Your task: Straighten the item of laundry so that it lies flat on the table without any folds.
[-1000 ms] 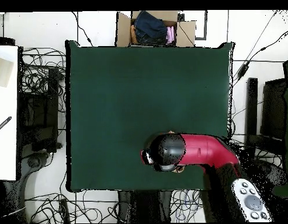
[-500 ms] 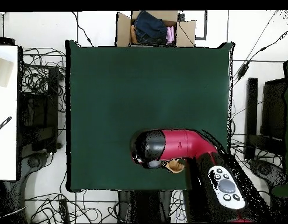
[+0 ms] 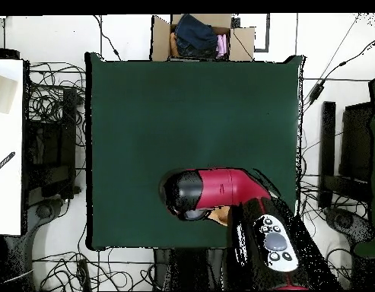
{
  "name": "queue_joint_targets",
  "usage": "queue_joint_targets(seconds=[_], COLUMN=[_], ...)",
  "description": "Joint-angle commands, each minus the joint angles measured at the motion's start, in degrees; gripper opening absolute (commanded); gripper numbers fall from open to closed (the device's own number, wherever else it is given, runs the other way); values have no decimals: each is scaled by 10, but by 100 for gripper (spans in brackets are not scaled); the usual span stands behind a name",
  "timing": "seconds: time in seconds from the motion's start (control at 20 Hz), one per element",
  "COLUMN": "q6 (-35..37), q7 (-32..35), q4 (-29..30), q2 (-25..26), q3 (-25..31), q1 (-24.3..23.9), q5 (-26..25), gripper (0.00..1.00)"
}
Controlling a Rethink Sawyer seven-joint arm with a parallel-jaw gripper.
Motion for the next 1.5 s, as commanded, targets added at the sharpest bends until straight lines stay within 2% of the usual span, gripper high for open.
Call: queue_joint_targets(seconds=[0.05,0.25,0.55,1.5], q6=[19,47,37,53], q7=[178,196,232,284], q4=[-38,-64,-95,-113], q2=[-4,4,41,44], q3=[-41,-57,-89,-155], q1=[45,83,136,232], q5=[27,34,42,71], gripper=[0,0,0,0])
